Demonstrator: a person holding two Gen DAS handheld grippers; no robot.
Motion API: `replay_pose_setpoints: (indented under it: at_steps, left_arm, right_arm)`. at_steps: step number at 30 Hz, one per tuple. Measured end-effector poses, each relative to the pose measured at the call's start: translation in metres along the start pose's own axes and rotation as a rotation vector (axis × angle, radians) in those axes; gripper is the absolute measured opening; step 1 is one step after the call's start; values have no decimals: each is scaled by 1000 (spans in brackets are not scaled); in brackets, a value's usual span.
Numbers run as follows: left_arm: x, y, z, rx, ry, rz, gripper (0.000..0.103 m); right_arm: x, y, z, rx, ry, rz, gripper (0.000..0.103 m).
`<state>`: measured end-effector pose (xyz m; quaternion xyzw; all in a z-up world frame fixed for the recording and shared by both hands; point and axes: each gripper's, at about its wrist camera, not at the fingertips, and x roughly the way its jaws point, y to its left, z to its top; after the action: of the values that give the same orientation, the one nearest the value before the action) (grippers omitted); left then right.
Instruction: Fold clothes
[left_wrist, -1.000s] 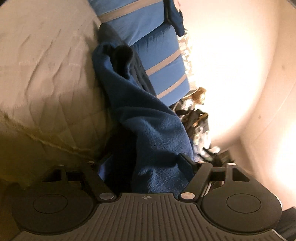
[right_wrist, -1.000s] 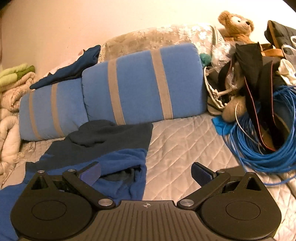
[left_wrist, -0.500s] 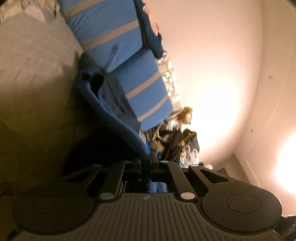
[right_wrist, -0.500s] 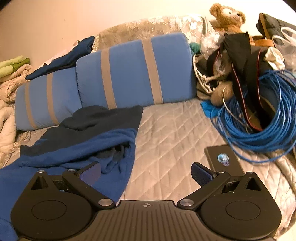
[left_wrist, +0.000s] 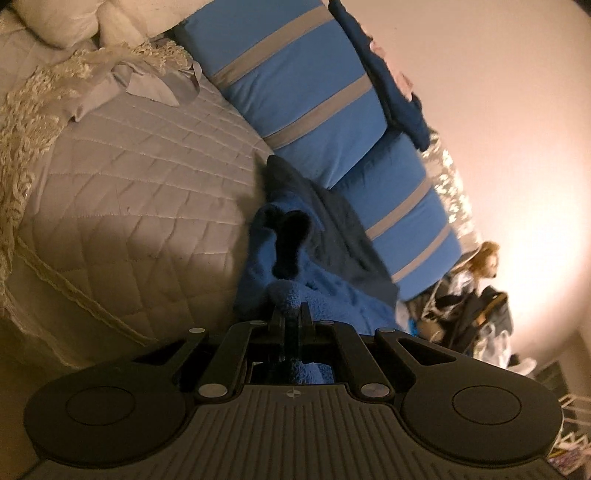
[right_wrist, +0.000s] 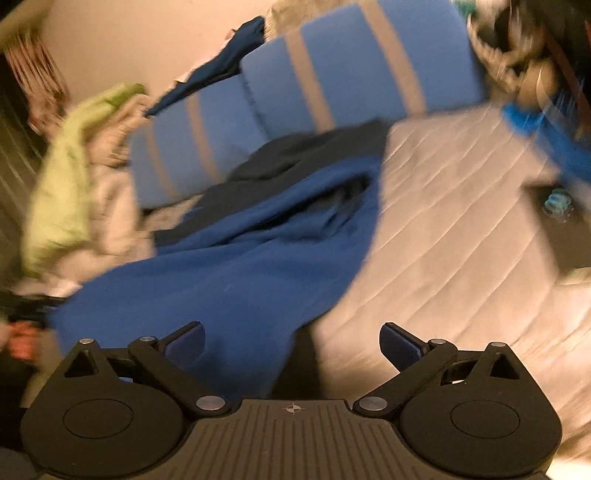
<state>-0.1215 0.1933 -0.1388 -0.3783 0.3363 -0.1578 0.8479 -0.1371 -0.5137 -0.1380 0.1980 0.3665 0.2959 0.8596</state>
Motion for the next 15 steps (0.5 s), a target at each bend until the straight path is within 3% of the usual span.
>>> replay_pose_setpoints:
  at_steps: [3, 7, 15]
  left_arm:
    - [0, 4, 2, -7, 9, -8, 6]
    - [-4, 14, -3, -27, 13, -22, 6]
    - [-9, 19, -12, -54, 10, -52, 6]
  right_arm:
    - [12, -10, -21, 79, 30, 138, 91]
    - [21, -17, -44, 167, 41, 268, 68]
    - [10, -23, -63, 276, -45, 301, 37]
